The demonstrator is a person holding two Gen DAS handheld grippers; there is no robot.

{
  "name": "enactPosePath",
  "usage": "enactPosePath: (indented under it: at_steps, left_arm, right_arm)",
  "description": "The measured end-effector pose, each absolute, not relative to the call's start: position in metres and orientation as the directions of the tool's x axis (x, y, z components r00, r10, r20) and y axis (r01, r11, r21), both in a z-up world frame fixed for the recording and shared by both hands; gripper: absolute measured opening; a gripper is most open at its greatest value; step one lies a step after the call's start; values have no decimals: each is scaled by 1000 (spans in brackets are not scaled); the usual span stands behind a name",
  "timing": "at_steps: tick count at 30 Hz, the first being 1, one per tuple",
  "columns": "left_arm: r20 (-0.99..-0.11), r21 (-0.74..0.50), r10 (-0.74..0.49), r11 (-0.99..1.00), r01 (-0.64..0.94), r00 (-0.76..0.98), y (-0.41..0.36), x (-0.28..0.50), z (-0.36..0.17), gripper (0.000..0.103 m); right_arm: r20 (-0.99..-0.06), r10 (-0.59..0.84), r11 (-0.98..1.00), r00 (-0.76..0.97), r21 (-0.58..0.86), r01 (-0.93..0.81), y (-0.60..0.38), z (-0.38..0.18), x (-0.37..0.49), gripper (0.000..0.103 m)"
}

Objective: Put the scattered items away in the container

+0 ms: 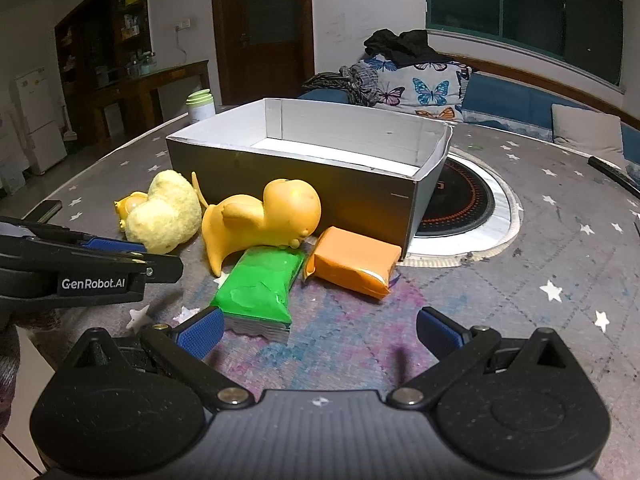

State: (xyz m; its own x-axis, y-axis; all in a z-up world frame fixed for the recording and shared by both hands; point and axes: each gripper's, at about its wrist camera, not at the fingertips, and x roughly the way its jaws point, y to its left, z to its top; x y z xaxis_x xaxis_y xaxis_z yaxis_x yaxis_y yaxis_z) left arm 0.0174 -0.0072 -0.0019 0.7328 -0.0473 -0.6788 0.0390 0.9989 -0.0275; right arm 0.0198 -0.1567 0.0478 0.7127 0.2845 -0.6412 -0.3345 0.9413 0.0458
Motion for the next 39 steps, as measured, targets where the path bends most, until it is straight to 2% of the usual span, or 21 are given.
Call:
enactPosePath:
  at_steps: [27,39]
  left_arm:
    - [-688,-75,-107,994,76,718,-10,33,11,37]
    - [-716,-119,-143,989,83,683,-8,52,8,37]
  right_arm:
    - [-623,304,936,721,57,-346,-163,58,37,103]
    - [-617,349,920,705,85,-382,-173,66,57,91]
